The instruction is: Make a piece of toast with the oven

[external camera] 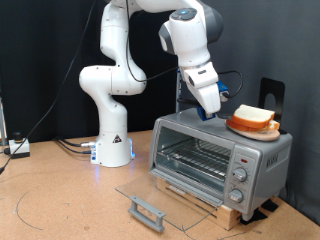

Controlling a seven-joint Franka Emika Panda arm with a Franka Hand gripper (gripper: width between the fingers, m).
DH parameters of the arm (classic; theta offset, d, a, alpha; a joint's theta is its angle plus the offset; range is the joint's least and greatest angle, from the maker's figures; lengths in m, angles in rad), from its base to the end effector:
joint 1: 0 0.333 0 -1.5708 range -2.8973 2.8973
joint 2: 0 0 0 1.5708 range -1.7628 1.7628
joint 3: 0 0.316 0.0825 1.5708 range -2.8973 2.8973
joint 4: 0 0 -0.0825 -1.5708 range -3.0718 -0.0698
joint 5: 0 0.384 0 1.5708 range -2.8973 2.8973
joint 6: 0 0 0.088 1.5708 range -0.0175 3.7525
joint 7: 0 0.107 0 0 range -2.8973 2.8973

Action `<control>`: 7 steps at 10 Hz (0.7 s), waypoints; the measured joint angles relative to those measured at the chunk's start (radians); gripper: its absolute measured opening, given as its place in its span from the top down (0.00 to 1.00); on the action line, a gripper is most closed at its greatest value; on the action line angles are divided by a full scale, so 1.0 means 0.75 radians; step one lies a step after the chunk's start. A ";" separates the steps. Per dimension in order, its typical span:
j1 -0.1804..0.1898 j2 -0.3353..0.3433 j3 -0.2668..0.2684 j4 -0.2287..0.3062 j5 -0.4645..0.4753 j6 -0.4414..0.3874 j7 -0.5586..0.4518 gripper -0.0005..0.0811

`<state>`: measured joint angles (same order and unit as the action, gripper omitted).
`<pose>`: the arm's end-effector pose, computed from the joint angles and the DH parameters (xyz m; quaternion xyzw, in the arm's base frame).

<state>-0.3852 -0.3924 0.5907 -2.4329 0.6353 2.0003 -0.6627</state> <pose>0.4153 0.1277 0.4203 -0.9500 -0.2573 -0.0109 0.1765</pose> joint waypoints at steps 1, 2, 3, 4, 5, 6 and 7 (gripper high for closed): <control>0.001 -0.001 0.000 0.001 0.002 -0.016 0.031 0.51; 0.002 -0.002 0.000 0.001 0.007 -0.027 0.049 0.51; 0.003 -0.005 0.001 0.001 0.009 -0.031 0.054 0.51; 0.005 -0.007 0.002 -0.002 0.016 -0.027 0.054 0.51; 0.011 -0.010 0.004 -0.008 0.034 -0.001 0.044 0.51; 0.021 -0.012 0.010 -0.019 0.053 0.047 0.027 0.51; 0.032 -0.013 0.019 -0.031 0.073 0.106 -0.001 0.51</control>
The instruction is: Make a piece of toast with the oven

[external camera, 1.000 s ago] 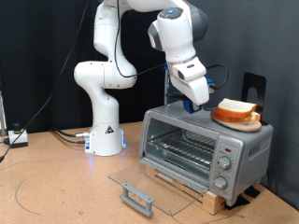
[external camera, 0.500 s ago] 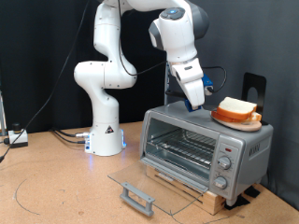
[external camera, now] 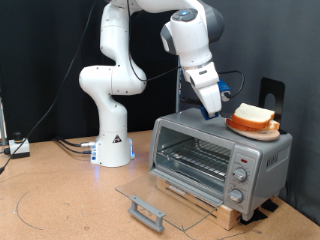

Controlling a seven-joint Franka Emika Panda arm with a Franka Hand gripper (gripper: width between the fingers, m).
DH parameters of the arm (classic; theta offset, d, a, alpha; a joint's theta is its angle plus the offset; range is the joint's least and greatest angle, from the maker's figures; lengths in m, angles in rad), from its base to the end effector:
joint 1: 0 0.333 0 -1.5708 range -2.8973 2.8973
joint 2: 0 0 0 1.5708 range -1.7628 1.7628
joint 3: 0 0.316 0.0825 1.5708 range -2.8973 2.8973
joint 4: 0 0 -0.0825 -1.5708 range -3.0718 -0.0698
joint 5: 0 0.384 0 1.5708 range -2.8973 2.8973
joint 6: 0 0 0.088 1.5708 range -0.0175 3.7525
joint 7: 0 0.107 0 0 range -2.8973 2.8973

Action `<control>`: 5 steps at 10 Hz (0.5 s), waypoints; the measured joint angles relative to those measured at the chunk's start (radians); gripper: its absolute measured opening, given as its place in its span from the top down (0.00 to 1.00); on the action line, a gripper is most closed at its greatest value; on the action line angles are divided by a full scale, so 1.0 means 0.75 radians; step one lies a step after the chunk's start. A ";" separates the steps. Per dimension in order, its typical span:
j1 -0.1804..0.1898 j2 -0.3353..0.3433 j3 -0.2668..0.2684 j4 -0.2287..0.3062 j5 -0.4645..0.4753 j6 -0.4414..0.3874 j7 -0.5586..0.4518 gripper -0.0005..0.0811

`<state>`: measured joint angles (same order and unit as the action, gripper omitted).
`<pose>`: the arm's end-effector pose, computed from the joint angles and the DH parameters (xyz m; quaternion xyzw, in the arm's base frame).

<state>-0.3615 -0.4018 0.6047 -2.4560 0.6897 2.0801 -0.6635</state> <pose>0.4142 0.1397 0.4185 -0.9501 -0.2514 -0.0425 0.1798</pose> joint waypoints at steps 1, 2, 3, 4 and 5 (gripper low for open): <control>0.011 -0.001 0.008 -0.013 0.022 0.065 -0.038 0.51; 0.022 -0.001 0.016 -0.026 0.047 0.129 -0.081 0.51; 0.033 -0.001 0.018 -0.036 0.067 0.177 -0.115 0.51; 0.042 0.000 0.019 -0.041 0.089 0.213 -0.143 0.51; 0.048 0.000 0.019 -0.042 0.106 0.235 -0.158 0.51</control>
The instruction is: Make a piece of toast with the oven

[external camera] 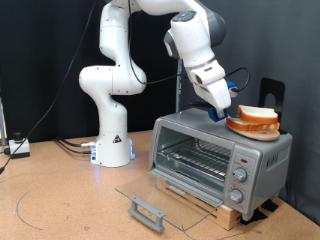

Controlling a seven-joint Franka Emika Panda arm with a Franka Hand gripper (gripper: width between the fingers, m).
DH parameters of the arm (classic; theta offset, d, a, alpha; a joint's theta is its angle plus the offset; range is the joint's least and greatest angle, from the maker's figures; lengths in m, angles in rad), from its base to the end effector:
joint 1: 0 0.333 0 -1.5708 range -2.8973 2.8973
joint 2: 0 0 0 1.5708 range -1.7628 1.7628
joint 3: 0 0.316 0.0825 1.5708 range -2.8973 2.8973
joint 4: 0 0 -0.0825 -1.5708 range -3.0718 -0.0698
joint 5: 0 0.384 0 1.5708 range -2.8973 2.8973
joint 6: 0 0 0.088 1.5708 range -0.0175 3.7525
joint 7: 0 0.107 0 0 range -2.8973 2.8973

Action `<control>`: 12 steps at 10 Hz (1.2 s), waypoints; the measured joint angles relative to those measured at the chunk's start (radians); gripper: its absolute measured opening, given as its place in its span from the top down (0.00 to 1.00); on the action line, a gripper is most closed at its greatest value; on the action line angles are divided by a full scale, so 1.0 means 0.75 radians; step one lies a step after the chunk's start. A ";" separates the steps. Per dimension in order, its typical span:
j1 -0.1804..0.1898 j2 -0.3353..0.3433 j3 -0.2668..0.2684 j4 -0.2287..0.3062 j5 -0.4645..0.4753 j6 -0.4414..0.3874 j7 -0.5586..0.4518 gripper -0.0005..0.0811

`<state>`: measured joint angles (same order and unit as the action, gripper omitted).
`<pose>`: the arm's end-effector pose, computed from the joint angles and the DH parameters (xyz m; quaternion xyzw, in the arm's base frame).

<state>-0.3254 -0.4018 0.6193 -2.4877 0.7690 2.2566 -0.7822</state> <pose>0.4189 0.1498 0.4180 -0.9356 -0.2859 -0.1205 0.1687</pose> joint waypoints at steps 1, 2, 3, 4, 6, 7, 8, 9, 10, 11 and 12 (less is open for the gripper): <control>0.002 0.000 0.000 0.000 0.008 0.004 -0.002 0.51; 0.003 0.000 0.000 0.000 0.024 0.004 -0.002 0.51; 0.005 0.001 -0.002 0.000 0.057 -0.001 -0.003 0.51; 0.005 0.003 -0.006 0.000 0.096 -0.009 -0.008 0.51; 0.006 0.004 -0.024 -0.003 0.187 -0.029 -0.048 0.51; 0.006 0.005 -0.037 -0.013 0.222 -0.036 -0.077 0.51; 0.006 0.004 -0.055 -0.030 0.252 -0.040 -0.123 0.51; 0.007 0.002 -0.080 -0.052 0.295 -0.052 -0.206 0.51; 0.007 -0.003 -0.122 -0.079 0.333 -0.088 -0.304 0.51; 0.005 -0.012 -0.164 -0.097 0.343 -0.134 -0.355 0.51; -0.001 -0.026 -0.204 -0.107 0.336 -0.185 -0.378 0.51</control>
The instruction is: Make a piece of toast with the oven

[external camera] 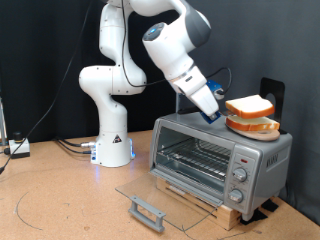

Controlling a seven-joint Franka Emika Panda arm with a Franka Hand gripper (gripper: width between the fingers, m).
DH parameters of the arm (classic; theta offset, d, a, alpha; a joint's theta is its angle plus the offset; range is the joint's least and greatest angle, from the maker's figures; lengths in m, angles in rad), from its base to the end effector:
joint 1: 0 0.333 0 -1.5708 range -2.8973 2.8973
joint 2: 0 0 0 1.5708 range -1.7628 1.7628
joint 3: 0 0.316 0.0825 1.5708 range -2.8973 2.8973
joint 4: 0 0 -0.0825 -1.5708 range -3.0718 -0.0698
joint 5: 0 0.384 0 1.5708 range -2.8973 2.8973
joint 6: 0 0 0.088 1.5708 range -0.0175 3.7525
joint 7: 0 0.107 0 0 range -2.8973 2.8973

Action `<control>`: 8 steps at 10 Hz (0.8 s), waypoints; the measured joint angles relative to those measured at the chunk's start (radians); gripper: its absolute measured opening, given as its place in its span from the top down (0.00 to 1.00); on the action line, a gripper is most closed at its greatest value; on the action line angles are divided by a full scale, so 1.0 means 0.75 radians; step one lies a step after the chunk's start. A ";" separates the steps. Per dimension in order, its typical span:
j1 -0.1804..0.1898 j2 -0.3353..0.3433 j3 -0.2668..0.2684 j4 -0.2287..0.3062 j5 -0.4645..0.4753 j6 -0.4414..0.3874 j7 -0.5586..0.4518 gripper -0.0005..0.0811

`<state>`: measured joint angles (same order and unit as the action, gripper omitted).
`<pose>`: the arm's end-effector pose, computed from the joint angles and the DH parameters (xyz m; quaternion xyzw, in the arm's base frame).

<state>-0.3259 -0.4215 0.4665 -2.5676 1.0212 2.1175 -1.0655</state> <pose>0.4055 0.0949 0.3991 -0.9043 -0.2753 -0.1460 0.2916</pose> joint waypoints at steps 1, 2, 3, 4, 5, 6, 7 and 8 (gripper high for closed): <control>-0.011 -0.018 -0.038 -0.002 -0.026 -0.056 -0.008 0.51; -0.026 -0.037 -0.072 0.000 -0.072 -0.116 -0.008 0.51; -0.039 -0.054 -0.096 0.005 -0.110 -0.169 -0.008 0.51; -0.038 -0.053 -0.093 0.002 -0.105 -0.163 -0.007 0.51; -0.039 -0.049 -0.101 0.000 -0.100 -0.162 -0.038 0.51; -0.048 -0.040 -0.130 0.001 -0.098 -0.164 -0.093 0.51; -0.061 -0.028 -0.174 0.007 -0.083 -0.174 -0.159 0.51; -0.077 -0.014 -0.217 0.019 -0.079 -0.191 -0.203 0.51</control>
<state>-0.3840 -0.4319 0.3038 -2.5532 0.9617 1.9743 -1.2179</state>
